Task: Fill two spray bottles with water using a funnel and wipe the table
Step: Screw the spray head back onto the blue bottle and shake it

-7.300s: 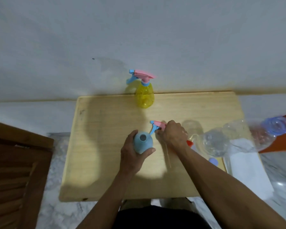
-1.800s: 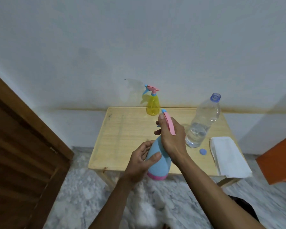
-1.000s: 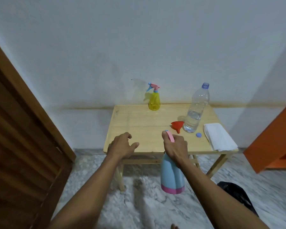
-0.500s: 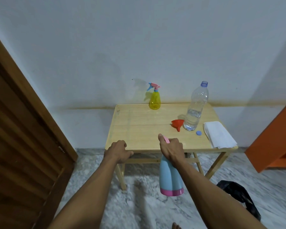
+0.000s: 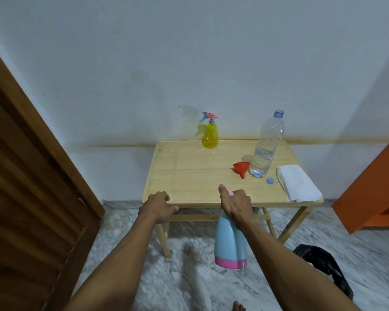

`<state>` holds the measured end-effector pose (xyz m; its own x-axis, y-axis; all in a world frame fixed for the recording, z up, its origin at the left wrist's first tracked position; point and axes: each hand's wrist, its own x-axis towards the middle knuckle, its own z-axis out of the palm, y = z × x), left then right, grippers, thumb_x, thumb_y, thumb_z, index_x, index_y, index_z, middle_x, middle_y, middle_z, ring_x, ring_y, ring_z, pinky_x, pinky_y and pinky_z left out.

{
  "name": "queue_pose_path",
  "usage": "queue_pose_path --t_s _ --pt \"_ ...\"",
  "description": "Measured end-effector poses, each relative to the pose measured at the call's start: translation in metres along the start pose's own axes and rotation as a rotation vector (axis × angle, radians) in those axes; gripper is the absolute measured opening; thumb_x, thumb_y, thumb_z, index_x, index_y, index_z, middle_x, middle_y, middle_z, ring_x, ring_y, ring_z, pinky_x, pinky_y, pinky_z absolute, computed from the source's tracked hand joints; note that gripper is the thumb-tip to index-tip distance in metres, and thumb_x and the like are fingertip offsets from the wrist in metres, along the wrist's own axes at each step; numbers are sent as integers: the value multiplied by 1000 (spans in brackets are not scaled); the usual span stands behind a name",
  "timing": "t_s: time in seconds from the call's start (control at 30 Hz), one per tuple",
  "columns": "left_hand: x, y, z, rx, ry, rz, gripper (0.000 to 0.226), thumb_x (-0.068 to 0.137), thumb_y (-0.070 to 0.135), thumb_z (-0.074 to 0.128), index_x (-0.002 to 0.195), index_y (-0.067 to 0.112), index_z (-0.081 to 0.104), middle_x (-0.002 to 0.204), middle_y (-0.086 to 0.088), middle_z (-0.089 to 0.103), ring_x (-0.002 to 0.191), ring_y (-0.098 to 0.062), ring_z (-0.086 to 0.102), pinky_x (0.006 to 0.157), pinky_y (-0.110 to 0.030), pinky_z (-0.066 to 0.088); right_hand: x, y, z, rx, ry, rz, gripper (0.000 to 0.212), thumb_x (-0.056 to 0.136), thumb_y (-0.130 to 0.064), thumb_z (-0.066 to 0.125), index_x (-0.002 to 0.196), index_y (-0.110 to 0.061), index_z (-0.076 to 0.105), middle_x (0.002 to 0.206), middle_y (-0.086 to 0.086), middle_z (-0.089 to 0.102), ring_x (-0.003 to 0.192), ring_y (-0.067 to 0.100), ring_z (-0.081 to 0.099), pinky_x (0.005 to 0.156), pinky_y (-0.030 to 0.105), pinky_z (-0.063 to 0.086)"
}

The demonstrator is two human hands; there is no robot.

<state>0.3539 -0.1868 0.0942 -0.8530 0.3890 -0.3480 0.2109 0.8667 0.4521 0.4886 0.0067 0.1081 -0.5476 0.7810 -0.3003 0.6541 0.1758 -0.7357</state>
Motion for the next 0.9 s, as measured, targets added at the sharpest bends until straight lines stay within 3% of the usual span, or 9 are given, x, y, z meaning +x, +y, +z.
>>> queue_pose_path --t_s 0.23,0.43,0.53,0.77,0.9 --pt "1 -6 -1 -57 34 24 61 78 51 73 127 19 57 122 -6 61 107 -27 61 94 -43 54 -7 -5 2 152 24 -84 63 86 -65 46 79 -6 69 83 9 70 86 29 63 81 44 52" --pt "2 -2 -1 -275 114 122 51 86 41 75 127 14 61 123 -6 64 113 -23 61 93 -35 51 -8 -26 -6 361 90 -319 46 92 -60 58 77 -17 71 75 -2 72 79 17 68 69 33 48" --pt "3 15 -4 -447 120 200 46 85 38 77 124 17 63 117 0 65 110 -17 63 90 -31 51 -1 -46 -16 499 56 -393 41 92 -56 65 78 -19 76 79 -2 76 80 17 73 75 33 55" --pt "31 65 0 -574 -107 426 86 65 46 90 140 32 50 134 12 56 123 -7 54 93 -34 56 29 -91 -32 679 17 -499 31 96 -39 67 89 -12 79 88 4 78 77 19 75 66 19 52" --pt "62 87 2 -629 -178 505 84 61 49 91 135 39 53 136 19 58 128 -6 53 97 -39 56 56 -114 -30 691 -58 -532 29 97 -37 66 89 -13 79 87 0 78 77 20 75 66 20 53"
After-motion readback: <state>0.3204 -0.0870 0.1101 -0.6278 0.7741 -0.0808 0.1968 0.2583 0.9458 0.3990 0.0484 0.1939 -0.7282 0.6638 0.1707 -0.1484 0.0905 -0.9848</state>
